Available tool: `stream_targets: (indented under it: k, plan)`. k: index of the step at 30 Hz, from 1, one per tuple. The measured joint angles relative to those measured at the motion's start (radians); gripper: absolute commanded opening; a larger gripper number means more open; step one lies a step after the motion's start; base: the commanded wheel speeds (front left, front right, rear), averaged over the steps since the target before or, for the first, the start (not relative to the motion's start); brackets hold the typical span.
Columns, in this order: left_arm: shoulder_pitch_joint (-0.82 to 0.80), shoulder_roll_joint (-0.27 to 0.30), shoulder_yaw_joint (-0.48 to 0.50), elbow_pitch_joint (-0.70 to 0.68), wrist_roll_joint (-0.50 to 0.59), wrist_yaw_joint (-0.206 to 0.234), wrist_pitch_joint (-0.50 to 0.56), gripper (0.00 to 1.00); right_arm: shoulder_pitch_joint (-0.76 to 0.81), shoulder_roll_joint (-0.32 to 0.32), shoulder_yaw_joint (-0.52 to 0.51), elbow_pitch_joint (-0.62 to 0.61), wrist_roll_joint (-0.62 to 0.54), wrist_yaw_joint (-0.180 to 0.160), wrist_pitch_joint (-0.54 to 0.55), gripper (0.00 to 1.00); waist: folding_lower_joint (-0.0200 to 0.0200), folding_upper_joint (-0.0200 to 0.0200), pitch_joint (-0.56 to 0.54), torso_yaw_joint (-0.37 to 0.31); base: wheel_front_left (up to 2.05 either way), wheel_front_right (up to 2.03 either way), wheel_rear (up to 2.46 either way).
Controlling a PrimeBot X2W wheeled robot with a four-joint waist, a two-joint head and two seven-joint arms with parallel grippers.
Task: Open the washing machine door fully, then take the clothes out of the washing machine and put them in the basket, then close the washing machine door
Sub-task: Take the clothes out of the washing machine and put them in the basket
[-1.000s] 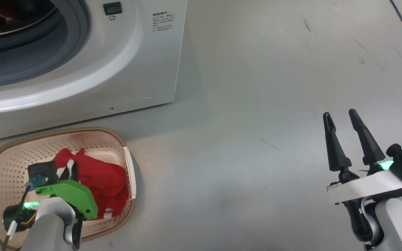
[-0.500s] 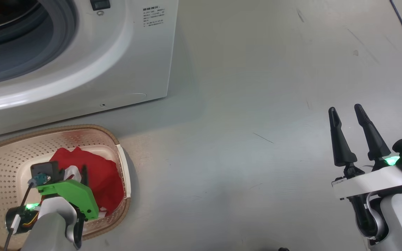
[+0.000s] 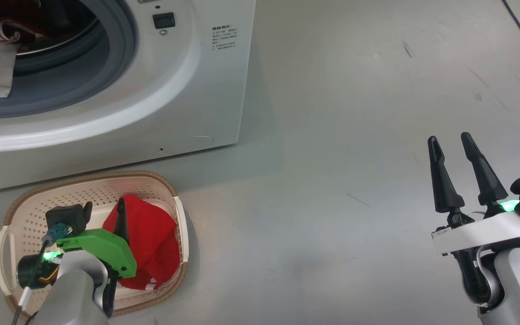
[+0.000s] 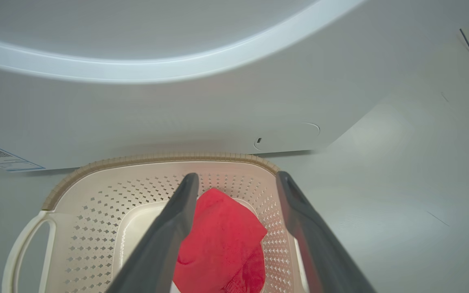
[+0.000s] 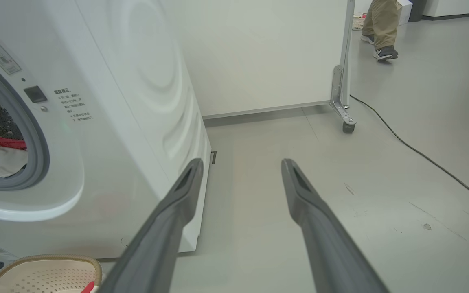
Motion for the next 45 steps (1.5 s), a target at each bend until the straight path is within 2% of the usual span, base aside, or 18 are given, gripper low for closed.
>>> stream_targets:
  k: [12, 22, 29, 37, 45]
  plan:
    - [-0.010, -0.012, -0.052, -0.100, 0.027, -0.033, -0.032, 1.00, 0.026, 0.010, -0.015, 0.021, -0.011, 0.000, 0.000, 1.00, 0.0000, 0.0000, -0.126, 0.078, 0.00, 0.00, 0.00]
    - [0.032, -0.016, -0.062, -0.328, 0.036, -0.043, -0.032, 1.00, 0.089, 0.053, -0.042, 0.032, -0.012, 0.000, 0.000, 1.00, 0.0000, 0.0000, -0.246, 0.174, 0.00, 0.00, 0.00]
    - [0.112, -0.016, -0.072, -0.436, 0.060, -0.043, -0.032, 1.00, 0.120, 0.054, -0.045, 0.031, -0.031, 0.000, 0.000, 1.00, 0.0000, 0.0000, -0.306, 0.228, 0.00, 0.00, 0.00]
    - [0.212, -0.015, -0.072, -0.548, 0.083, -0.019, -0.032, 1.00, 0.156, 0.052, -0.039, 0.030, -0.048, 0.000, 0.000, 1.00, 0.0000, 0.0000, -0.356, 0.264, 0.00, 0.00, 0.00]
    - [0.289, -0.015, -0.087, -0.623, 0.082, 0.007, -0.032, 1.00, 0.168, 0.053, -0.038, 0.027, -0.056, 0.000, 0.000, 1.00, 0.0000, 0.0000, -0.369, 0.265, 0.00, 0.00, 0.00]
